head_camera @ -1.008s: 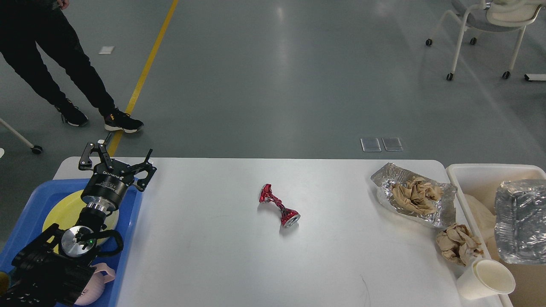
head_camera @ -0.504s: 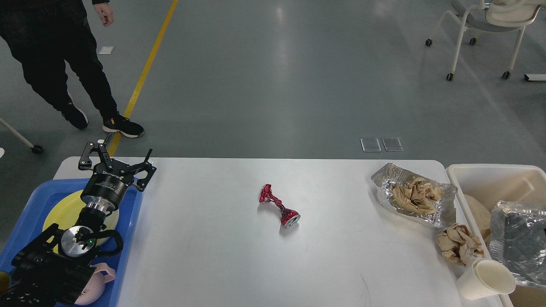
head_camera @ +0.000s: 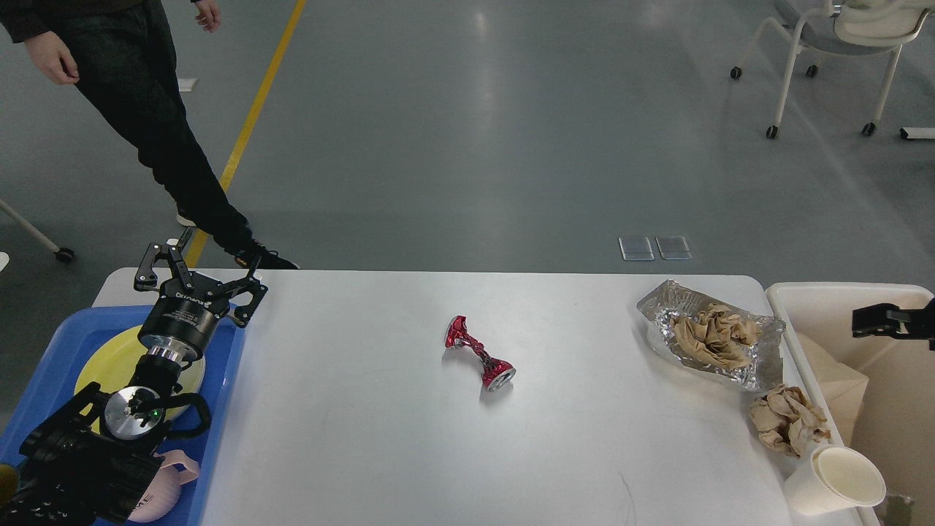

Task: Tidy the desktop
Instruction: 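Move the right gripper down toward the foil snack bag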

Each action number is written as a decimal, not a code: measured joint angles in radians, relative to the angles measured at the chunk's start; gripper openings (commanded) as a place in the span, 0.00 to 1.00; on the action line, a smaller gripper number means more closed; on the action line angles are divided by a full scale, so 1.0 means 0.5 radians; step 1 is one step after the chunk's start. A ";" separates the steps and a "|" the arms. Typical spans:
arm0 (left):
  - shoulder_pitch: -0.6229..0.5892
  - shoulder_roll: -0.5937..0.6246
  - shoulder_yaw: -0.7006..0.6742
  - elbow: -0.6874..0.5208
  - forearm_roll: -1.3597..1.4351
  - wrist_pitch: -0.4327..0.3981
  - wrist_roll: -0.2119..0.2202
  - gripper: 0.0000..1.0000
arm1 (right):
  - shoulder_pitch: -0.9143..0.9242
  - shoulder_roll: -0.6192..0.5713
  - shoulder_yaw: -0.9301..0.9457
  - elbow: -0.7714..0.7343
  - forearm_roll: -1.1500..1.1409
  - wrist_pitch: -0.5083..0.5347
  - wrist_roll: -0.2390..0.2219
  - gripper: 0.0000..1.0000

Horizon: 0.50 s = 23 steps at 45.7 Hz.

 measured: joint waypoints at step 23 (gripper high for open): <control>0.007 0.002 -0.003 0.001 0.000 0.000 0.000 1.00 | 2.237 0.007 0.160 0.817 -0.097 1.165 0.029 1.00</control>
